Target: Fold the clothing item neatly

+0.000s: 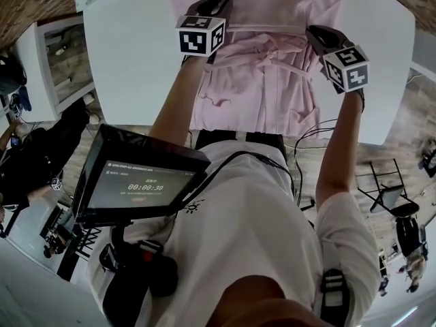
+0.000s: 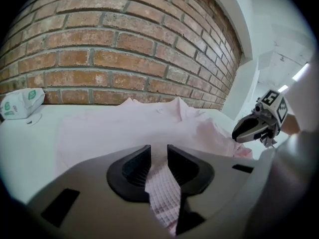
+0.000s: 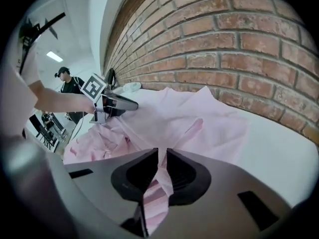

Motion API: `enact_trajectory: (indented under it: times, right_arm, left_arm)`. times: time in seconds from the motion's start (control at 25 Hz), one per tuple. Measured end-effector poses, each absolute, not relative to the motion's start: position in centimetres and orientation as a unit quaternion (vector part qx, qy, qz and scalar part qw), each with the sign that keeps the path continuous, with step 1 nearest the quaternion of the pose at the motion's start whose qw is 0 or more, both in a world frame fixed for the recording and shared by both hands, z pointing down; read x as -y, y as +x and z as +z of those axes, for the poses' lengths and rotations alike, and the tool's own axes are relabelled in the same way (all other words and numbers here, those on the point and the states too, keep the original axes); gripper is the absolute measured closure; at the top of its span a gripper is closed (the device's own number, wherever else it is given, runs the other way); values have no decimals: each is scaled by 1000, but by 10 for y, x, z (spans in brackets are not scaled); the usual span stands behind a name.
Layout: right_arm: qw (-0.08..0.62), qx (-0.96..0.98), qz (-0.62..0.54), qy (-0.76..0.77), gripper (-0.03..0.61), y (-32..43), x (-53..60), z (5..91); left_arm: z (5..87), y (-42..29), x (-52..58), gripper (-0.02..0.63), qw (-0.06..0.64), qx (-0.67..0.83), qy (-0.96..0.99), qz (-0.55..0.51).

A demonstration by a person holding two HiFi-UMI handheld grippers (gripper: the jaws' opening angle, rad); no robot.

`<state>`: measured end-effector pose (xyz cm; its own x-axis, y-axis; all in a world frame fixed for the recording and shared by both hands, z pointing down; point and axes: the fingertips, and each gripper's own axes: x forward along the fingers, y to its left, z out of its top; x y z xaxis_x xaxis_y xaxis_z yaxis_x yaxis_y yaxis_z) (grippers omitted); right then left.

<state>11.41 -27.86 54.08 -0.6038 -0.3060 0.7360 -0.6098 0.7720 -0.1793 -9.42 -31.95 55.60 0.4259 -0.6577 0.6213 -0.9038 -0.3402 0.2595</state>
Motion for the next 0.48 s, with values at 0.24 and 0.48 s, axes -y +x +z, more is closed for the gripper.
enact_trajectory:
  times: [0.24, 0.48]
  right_arm:
    - [343, 866, 232, 281, 494, 104, 284, 545]
    - [353, 859, 243, 279, 552, 100, 285, 549]
  left_arm:
    - [555, -95, 319, 528, 293, 495, 790, 210]
    - [555, -96, 320, 528, 292, 499, 788, 211]
